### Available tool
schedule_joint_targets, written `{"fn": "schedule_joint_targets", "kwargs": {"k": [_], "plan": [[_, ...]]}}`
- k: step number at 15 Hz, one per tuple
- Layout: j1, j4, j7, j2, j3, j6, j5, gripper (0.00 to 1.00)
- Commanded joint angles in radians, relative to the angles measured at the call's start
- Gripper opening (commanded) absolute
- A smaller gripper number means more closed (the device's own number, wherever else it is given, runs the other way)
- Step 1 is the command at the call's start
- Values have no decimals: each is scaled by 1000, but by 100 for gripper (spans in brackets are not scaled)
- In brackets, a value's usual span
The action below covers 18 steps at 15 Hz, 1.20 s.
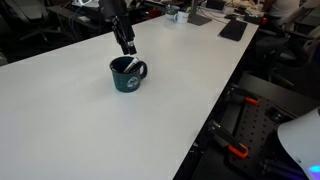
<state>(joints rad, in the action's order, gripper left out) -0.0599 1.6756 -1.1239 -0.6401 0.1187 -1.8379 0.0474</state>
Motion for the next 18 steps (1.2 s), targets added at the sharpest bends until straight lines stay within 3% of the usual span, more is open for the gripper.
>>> {"fn": "schedule_joint_targets", "kwargs": {"k": [1,9,18], "plan": [[20,-1,23,2,8,11,-11,100],[67,33,125,23,12,9,-8,100],[44,121,149,97,17,-68,5,100]]}}
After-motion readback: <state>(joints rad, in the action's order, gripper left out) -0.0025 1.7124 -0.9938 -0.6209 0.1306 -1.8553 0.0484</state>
